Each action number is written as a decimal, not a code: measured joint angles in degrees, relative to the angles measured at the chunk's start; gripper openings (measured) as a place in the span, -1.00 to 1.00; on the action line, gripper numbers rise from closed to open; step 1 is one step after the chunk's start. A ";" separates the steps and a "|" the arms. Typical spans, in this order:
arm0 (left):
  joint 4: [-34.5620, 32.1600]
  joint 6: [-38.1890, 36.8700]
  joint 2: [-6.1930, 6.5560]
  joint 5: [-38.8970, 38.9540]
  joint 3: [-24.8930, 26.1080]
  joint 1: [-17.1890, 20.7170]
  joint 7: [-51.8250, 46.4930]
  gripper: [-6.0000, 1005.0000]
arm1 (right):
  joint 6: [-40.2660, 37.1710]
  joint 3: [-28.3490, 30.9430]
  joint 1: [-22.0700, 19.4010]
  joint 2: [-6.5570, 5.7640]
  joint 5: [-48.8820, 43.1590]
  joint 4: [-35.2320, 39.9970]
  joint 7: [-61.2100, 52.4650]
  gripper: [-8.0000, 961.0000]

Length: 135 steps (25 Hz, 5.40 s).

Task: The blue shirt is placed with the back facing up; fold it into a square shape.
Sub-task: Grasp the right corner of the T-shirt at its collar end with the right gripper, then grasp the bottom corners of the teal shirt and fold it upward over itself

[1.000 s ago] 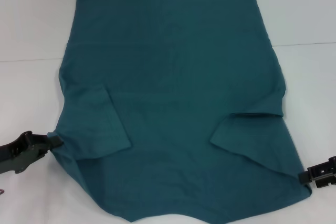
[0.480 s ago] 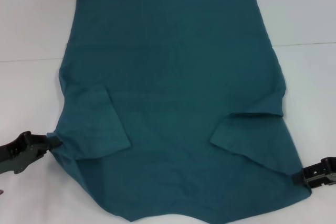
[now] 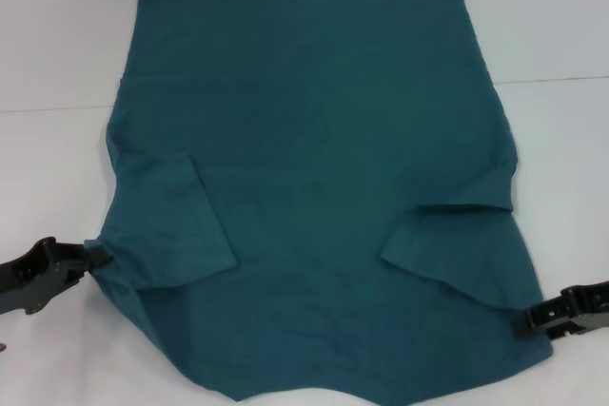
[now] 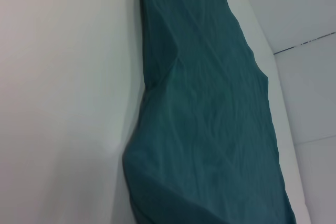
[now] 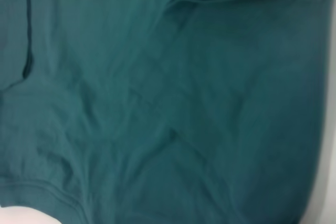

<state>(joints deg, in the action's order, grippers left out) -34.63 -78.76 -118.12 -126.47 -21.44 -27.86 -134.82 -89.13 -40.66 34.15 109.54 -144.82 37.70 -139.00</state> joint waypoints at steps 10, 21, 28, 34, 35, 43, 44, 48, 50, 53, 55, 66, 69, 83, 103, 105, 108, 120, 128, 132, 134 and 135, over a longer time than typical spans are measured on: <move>0.09 0.43 -0.05 0.00 -0.07 0.15 0.00 -0.96 | 0.39 -0.09 2.14 0.94 0.16 -0.01 0.13 0.39; 0.09 0.38 -0.09 0.05 0.00 0.35 0.00 -0.96 | -0.17 -0.08 2.02 1.31 -0.10 0.11 0.79 0.03; 0.09 -0.04 -0.10 0.09 -0.13 0.17 0.00 -0.96 | -0.21 0.88 1.79 1.29 0.29 0.18 2.12 -0.46; 0.09 -0.08 -0.09 0.09 -0.13 0.10 0.00 -0.96 | -0.41 2.79 1.62 1.56 2.91 0.15 5.19 -0.91; 0.09 -0.08 -0.09 0.09 -0.10 0.10 0.00 -0.96 | -0.45 2.77 1.60 1.57 3.58 0.14 5.26 -0.91; 0.08 -0.46 -0.04 -0.15 -0.38 -0.08 0.04 -0.96 | -1.57 2.76 2.04 1.62 5.53 -0.38 6.05 -0.90; -0.02 -0.89 -0.01 -0.27 -0.40 -0.08 0.15 -0.96 | -1.61 2.84 1.98 1.62 6.00 -0.37 5.93 -0.90; -1.15 -3.88 0.18 -0.82 -0.49 0.36 1.00 -0.96 | -2.37 3.39 1.33 1.44 7.36 -0.03 5.90 -0.91; -2.16 -6.66 0.43 -1.94 -0.54 0.71 1.75 -0.96 | -3.33 3.52 1.05 1.13 7.46 0.01 6.07 -0.91; -4.05 -10.80 0.69 -4.33 -0.58 1.26 2.16 -0.96 | -5.11 3.23 0.65 0.58 7.26 0.05 6.03 -0.91; -5.47 -13.68 0.93 -6.26 -0.55 1.50 2.34 -0.96 | -6.42 3.11 0.22 0.27 6.93 0.10 5.84 -0.91; -12.52 -26.74 1.41 -14.54 -0.39 3.55 2.71 -0.96 | -13.26 3.06 -4.39 -0.06 3.34 0.52 5.73 -0.90; -13.92 -30.06 1.41 -14.69 -0.18 4.74 3.27 -0.96 | -14.59 3.28 -6.01 -0.02 3.35 1.89 6.22 -0.91; -4.61 -27.92 3.95 -11.22 0.12 -7.26 1.79 -0.96 | -13.05 14.64 -1.43 -0.40 4.77 3.13 9.77 -0.91; 0.05 -2.34 4.31 -7.08 -5.84 -14.66 -8.10 -0.96 | 6.28 20.10 -1.73 1.38 12.65 2.95 4.19 -0.91; 0.46 0.22 4.13 -7.09 -8.79 -15.23 -8.67 -0.96 | 8.44 18.82 -1.05 2.02 12.61 2.77 4.02 -0.91; 0.67 3.09 3.82 -6.86 -11.81 -16.28 -8.46 -0.96 | 12.69 16.44 0.13 2.48 12.55 1.92 3.61 -0.91; 0.30 9.71 4.88 -7.14 -14.00 -20.90 -8.83 -0.96 | 22.68 14.02 6.24 2.53 12.78 0.68 2.83 -0.90; -0.09 12.99 5.13 -7.16 -14.06 -23.00 -8.97 -0.96 | 26.14 14.00 8.37 2.87 14.87 1.43 1.30 -0.90; -1.64 13.33 4.84 -6.80 -13.96 -23.22 -8.99 -0.96 | 25.82 13.97 7.78 2.52 20.14 1.65 1.73 -0.90; -1.86 14.12 4.88 -6.77 -13.88 -23.47 -9.08 -0.96 | 26.13 13.93 7.74 2.14 20.94 1.62 1.93 -0.91; -1.59 14.87 4.97 -6.80 -13.95 -23.74 -9.09 -0.96 | 26.62 13.87 7.81 1.96 20.86 1.49 1.97 -0.91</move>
<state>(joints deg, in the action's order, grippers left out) -36.22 -63.90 -113.15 -133.27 -35.39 -51.60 -143.91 -62.51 -26.79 41.96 111.50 -123.96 39.19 -137.03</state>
